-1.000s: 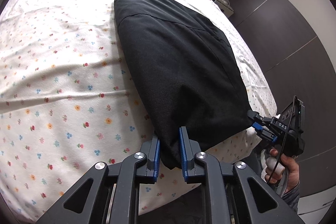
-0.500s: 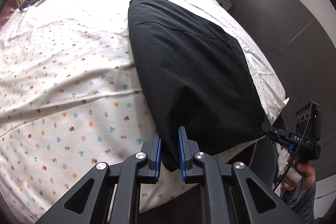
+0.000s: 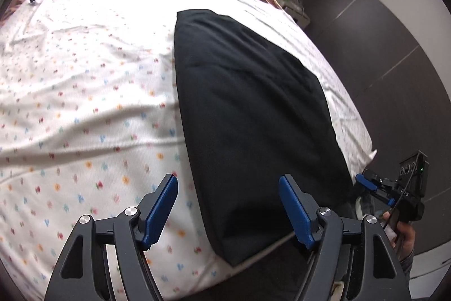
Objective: Fold large clothes
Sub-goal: 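Pinch the bundle edge with the left tool while the right tool grips its side, open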
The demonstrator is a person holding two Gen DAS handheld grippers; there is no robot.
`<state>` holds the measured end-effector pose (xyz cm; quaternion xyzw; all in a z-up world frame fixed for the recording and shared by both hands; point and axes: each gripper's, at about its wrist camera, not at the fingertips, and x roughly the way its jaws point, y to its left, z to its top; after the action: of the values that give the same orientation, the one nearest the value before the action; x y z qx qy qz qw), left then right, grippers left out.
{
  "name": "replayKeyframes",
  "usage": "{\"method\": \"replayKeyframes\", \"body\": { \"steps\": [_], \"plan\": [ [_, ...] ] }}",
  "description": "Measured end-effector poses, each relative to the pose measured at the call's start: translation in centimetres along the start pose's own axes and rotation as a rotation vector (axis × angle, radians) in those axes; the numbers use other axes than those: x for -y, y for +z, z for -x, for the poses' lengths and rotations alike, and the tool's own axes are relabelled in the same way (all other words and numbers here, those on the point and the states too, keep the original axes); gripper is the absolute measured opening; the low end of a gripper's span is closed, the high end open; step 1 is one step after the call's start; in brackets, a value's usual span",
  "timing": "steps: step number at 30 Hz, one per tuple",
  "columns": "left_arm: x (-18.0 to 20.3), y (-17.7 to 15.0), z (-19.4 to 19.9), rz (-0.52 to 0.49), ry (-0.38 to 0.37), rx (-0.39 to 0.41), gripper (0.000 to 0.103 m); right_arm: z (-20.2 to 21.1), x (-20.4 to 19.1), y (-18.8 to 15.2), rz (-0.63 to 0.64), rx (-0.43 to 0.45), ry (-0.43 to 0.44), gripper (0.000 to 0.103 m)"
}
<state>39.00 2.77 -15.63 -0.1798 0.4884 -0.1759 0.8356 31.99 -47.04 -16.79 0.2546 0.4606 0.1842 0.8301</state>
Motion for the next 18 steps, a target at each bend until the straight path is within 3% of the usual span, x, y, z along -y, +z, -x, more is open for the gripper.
{"method": "replayKeyframes", "body": {
  "steps": [5,18],
  "plan": [
    [-1.0,3.4,-1.6,0.036,0.021,0.020,0.075,-2.8,-1.6,4.0,0.032,-0.002,0.009,0.069],
    [-3.2,12.6,-7.8,0.089,0.040,0.026,0.075,-10.3,-2.6,11.4,0.047,-0.050,0.012,0.069]
  ]
}}
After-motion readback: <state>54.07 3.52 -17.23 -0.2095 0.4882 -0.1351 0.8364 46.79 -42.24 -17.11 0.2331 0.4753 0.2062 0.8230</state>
